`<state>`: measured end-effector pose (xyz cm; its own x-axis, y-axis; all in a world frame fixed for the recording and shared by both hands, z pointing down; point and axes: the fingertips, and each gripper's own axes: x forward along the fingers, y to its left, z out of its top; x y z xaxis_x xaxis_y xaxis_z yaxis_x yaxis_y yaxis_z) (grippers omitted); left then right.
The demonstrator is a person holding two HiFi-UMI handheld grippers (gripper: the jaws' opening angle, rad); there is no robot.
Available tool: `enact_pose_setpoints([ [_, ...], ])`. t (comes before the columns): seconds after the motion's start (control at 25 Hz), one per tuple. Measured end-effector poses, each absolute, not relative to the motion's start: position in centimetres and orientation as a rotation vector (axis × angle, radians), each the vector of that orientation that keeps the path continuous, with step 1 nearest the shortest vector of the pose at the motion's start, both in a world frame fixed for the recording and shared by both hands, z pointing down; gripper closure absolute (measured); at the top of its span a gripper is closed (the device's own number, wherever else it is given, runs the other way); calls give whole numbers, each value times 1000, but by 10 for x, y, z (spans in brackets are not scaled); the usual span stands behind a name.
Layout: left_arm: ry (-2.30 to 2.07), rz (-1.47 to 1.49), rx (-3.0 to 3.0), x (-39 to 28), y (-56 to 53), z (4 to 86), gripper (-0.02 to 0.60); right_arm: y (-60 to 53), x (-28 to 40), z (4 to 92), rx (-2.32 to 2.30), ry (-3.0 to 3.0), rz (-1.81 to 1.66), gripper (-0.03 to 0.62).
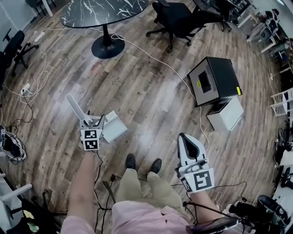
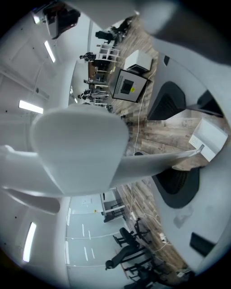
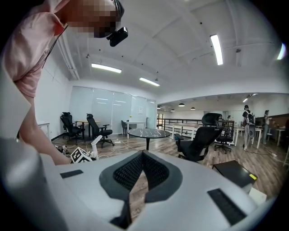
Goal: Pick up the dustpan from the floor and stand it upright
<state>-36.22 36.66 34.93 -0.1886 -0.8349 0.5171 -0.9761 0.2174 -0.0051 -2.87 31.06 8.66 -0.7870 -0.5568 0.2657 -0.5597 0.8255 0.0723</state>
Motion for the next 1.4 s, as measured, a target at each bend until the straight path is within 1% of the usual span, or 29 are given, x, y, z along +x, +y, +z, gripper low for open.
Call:
enact_pose_setpoints([
  [0.08,-2104,407,1612,-367,369,349,281,314,-26,87,857,-2733,13,592],
  [0.2,-2123,653,1616,-364,372,358,281,318,-24,89,856,-2729,14,592],
  [0.24,-2119,683,1621,-361,373,360,281,319,-23,89,856,-2728,13,592],
  [0.4,-2131,509,1577,-360,383,361,281,323,-22,89,858,-2727,7,592],
  [0.6,-2132,479,1595,-344,408,347,281,331,-25,84,875,-2744,11,594],
  [0.76,-2133,398,1692,-296,423,294,282,339,-29,68,865,-2782,0,594],
  [0.84,-2138,331,1785,-263,425,249,282,343,-31,54,855,-2807,-23,592],
  [0.96,-2164,155,1890,-215,421,166,287,344,-27,22,870,-2849,-72,593],
  [1.0,-2172,100,1922,-200,418,137,310,344,-24,10,883,-2865,-89,592],
  [1.08,-2196,37,2001,-168,408,81,379,344,-15,-15,918,-2892,-118,592],
  [1.2,-2238,31,2166,-116,395,2,476,343,8,-49,993,-2907,-146,594],
  [1.32,-2262,53,2318,-71,392,-57,531,345,31,-80,1071,-2917,-181,592],
  [1.4,-2246,33,2334,-56,391,-79,556,347,42,-94,1114,-2921,-212,594],
])
